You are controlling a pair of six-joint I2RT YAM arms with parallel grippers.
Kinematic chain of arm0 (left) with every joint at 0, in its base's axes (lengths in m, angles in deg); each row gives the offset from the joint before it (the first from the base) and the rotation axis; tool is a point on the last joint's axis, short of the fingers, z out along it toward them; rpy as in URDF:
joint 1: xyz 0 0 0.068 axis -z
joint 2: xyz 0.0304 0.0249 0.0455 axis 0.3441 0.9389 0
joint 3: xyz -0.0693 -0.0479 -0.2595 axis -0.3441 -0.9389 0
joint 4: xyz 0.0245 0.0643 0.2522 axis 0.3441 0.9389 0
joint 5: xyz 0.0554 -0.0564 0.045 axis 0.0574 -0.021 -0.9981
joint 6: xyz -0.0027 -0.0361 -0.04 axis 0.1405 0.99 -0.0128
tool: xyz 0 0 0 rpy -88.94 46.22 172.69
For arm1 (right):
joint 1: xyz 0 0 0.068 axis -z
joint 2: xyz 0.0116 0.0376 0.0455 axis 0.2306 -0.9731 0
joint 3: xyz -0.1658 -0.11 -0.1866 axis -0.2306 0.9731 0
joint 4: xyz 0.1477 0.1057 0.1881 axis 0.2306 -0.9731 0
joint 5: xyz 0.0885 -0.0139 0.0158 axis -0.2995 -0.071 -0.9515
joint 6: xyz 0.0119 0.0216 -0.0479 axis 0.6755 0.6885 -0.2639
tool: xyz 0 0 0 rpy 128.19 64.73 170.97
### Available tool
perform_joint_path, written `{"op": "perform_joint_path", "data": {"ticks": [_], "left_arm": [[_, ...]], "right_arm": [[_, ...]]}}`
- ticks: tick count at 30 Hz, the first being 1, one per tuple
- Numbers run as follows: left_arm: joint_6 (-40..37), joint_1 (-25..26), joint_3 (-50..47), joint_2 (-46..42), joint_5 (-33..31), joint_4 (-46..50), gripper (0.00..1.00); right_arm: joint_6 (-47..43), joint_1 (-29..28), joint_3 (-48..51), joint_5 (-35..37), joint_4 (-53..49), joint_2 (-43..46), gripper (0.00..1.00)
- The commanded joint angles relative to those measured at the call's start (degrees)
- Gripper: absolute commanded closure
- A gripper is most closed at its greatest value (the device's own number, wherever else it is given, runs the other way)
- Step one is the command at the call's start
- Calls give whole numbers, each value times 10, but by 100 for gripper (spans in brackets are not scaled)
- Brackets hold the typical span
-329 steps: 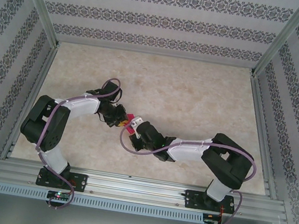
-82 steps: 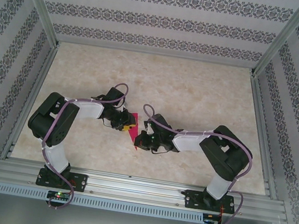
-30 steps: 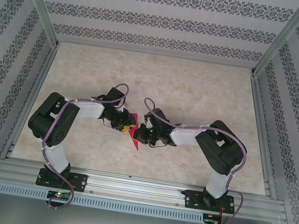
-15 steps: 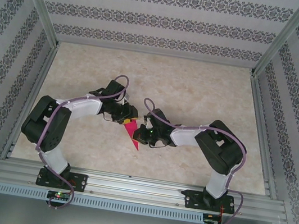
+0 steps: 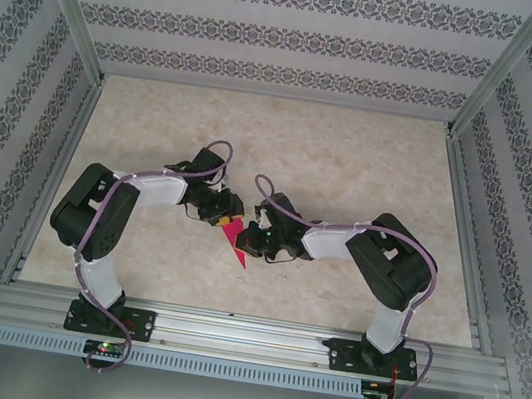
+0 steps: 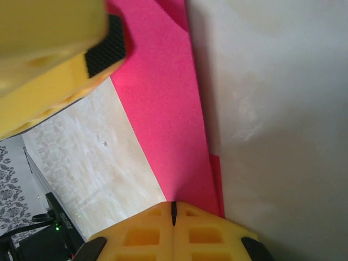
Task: Fold a paper plane with a square sheet of paper (pick it up from the middle)
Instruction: Fold the wing for the fifth time at the center of the table.
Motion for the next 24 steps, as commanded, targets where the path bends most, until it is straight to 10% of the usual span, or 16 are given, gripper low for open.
{"op": "perform_joint_path", "data": {"ticks": [1,24], "left_arm": [[-19,-8,-4,15,-22,2,61],[-55,-115,5,34,-3,8,61]], "right_arm": [[-23,-13,13,27,-118,-24,100],[-61,-30,-6,53,-206,-29,100]]}}
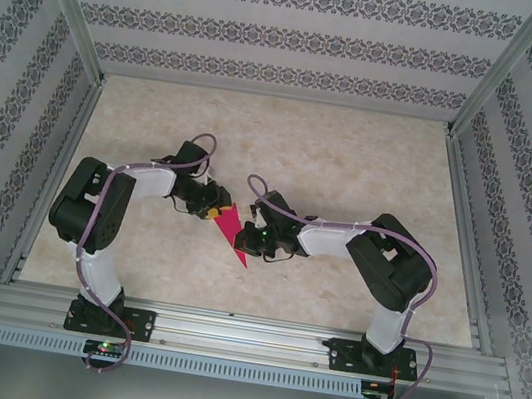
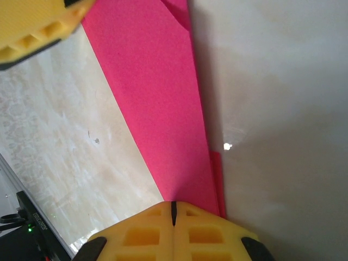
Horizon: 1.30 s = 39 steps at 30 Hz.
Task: Fold a paper plane with a square sheet of paper (pick it up from the middle)
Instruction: Fold the wing for the fifth time at the center of the table.
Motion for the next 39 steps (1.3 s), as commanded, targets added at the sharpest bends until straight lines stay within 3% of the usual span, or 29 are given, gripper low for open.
{"op": "perform_joint_path", "data": {"ticks": [1,10,19,25,31,39], "left_arm": [[-27,-38,3,18,-38,7,61],[-42,-91,5,15,-12,11,60],[-35,-95,14,-48,12,25,59],[-19,-41,-17,-102,44,-10,60],[-1,46,-53,-81,48,-79,65],[34,56,-100,-40,38,-150,74]], "right_arm": [[-11,-15,30,17,-131,-30,100],[-10,-16,28,2,-112,-32,100],[-5,-17,22,-5,-103,-35,100],[3,-16,20,-7,-90,-41,100],[6,-16,20,-6,-88,-44,100],[6,-14,23,-4,-91,-43,100]]}}
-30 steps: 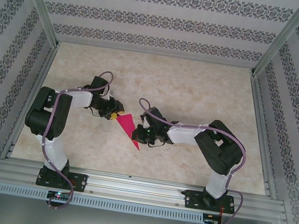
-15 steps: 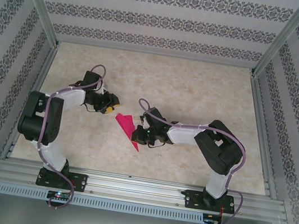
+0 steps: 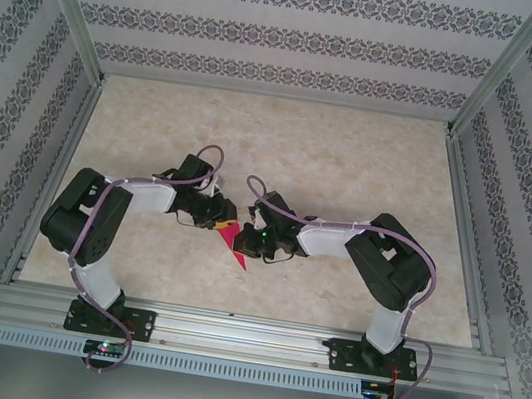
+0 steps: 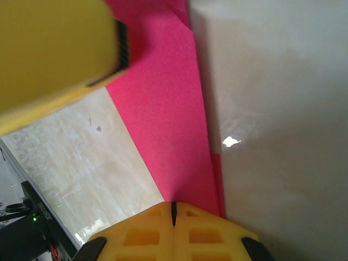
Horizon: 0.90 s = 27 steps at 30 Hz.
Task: Fold a paper plane with a square sheet of paper (pick it up from the middle)
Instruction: Fold the wing for the fifth time at the center of the table.
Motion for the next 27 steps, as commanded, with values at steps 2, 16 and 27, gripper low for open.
{"op": "perform_joint_path", "data": {"ticks": [2,16,27], "left_arm": [[33,-1,-30,0,7,-86,75],[0,-38,-51,24,-28,-90,85],[-40,-95,-5,26,-42,-17,84]], "right_arm": [[6,-13,26,20,-89,-41,100],[4,-12,26,22,-97,-46,100],[4,-12,31,24,-100,-41,100]]}}
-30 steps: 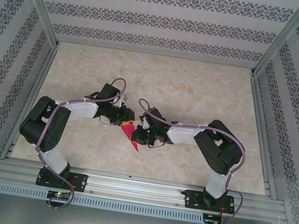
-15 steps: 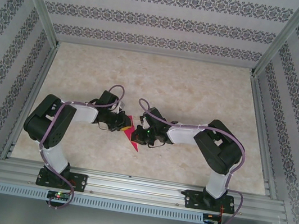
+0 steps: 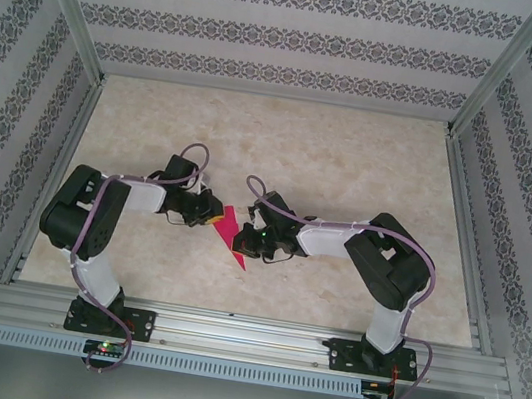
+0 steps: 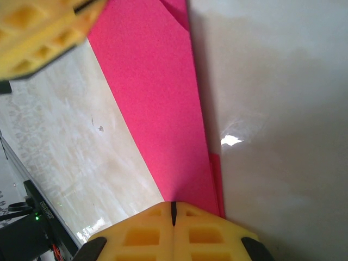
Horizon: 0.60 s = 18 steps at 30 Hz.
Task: Fold a paper plane with a square sheet of paper (pick it up from the middle)
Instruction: Fold the wing for the fifth time at the center of the table.
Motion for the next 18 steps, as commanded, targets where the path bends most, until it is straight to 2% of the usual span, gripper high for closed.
{"op": "perform_joint_path", "data": {"ticks": [1,9,18], "left_arm": [[-37,-33,26,16,-34,39,84],[-43,-77,50,22,4,49,81],[-36,-71,45,-84,15,100,79]], "right_arm": [[1,-12,32,28,-104,-38,100],[4,-12,34,27,-100,-36,100],[13,-11,27,25,-89,-40,100]]}}
